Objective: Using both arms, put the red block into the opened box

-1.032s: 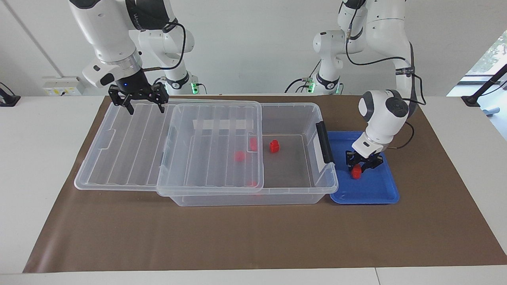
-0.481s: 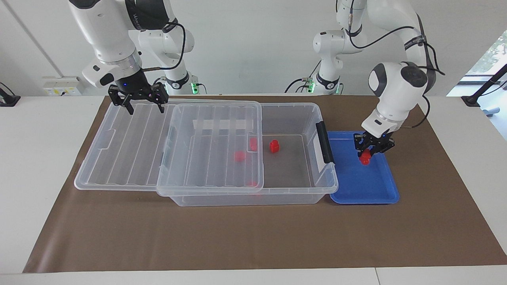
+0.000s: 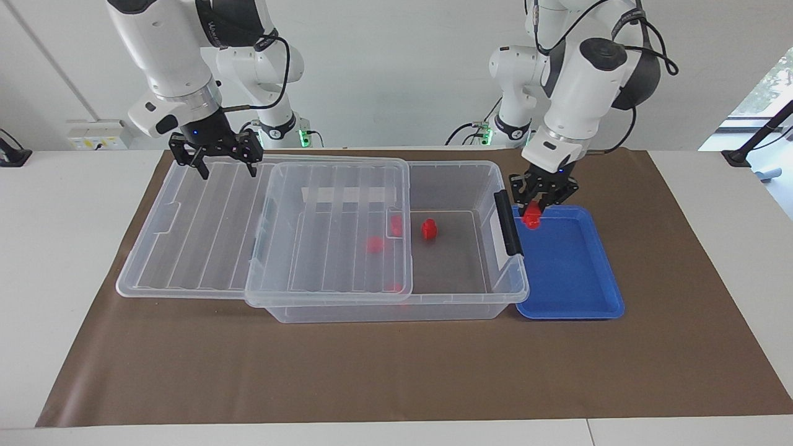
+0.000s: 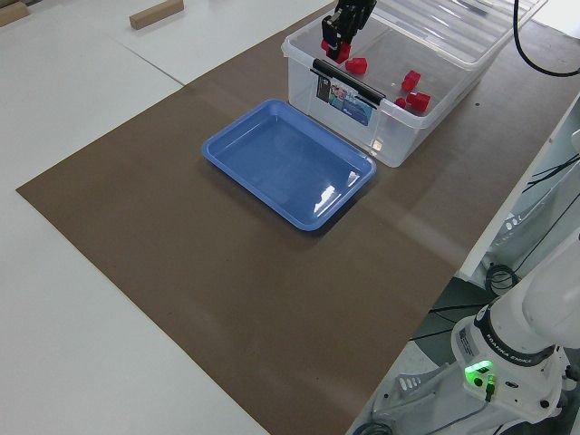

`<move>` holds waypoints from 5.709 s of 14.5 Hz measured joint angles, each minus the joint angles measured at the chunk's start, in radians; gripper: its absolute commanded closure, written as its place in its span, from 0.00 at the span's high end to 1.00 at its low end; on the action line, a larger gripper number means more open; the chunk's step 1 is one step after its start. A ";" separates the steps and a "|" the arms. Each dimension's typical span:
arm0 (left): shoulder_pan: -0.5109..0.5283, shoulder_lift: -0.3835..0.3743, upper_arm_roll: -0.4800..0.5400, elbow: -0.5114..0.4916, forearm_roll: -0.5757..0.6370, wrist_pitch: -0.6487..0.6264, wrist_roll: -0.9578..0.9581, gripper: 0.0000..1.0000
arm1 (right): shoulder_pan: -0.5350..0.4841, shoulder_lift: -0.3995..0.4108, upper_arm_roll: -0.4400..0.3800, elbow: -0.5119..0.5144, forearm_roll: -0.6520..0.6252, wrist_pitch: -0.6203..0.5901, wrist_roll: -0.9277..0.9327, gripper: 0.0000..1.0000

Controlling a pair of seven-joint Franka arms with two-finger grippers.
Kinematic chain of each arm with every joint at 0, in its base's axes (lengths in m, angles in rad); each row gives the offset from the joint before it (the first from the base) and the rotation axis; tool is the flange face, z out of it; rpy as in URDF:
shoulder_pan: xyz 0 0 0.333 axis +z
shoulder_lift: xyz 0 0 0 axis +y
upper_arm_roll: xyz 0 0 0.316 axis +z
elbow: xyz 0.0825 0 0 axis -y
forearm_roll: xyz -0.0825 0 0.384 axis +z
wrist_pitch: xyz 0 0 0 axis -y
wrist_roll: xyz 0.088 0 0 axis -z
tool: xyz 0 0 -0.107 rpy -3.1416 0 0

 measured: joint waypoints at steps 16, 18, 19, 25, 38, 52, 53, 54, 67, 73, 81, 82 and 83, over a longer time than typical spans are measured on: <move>-0.163 0.390 0.001 -0.006 0.109 0.410 -0.421 0.15 | -0.020 0.000 -0.006 -0.006 0.000 0.000 -0.007 1.00; -0.163 0.399 0.005 -0.005 0.109 0.436 -0.425 1.00 | -0.054 0.000 -0.008 -0.013 0.000 0.018 -0.051 0.71; -0.162 0.400 0.008 -0.005 0.109 0.442 -0.425 1.00 | -0.071 0.000 -0.009 -0.017 0.000 0.027 -0.070 0.50; -0.151 0.346 0.015 0.010 0.110 0.400 -0.424 1.00 | -0.125 -0.001 -0.010 -0.036 -0.003 0.060 -0.198 0.00; 0.058 0.013 0.029 0.011 0.029 -0.024 0.060 1.00 | -0.413 0.153 -0.017 -0.125 -0.048 0.335 -0.521 0.00; 0.259 0.006 0.032 0.239 -0.031 -0.306 0.378 1.00 | -0.182 0.158 0.001 -0.154 -0.049 0.355 -0.213 0.00; 0.259 0.006 0.032 0.259 -0.031 -0.334 0.378 1.00 | -0.166 0.157 0.001 -0.154 -0.049 0.353 -0.187 0.00; 0.259 0.009 0.032 0.280 -0.031 -0.366 0.378 1.00 | -0.151 0.157 0.001 -0.154 -0.049 0.353 -0.162 0.00; 0.259 0.022 0.031 0.307 -0.014 -0.471 0.410 1.00 | -0.017 0.149 0.003 -0.156 -0.051 0.351 0.028 0.00; 0.259 0.021 0.030 0.301 -0.006 -0.470 0.418 1.00 | -0.001 0.149 0.002 -0.156 -0.051 0.343 0.052 0.00; 0.259 0.021 0.032 0.301 -0.006 -0.469 0.418 1.00 | -0.007 0.132 -0.002 0.033 -0.026 0.079 0.053 1.00; 0.259 0.021 0.032 0.301 -0.006 -0.469 0.418 1.00 | -0.007 0.123 -0.002 0.052 -0.015 0.054 0.053 1.00; 0.260 0.021 0.032 0.301 -0.006 -0.469 0.418 1.00 | -0.007 0.110 -0.002 0.064 -0.010 0.031 0.053 1.00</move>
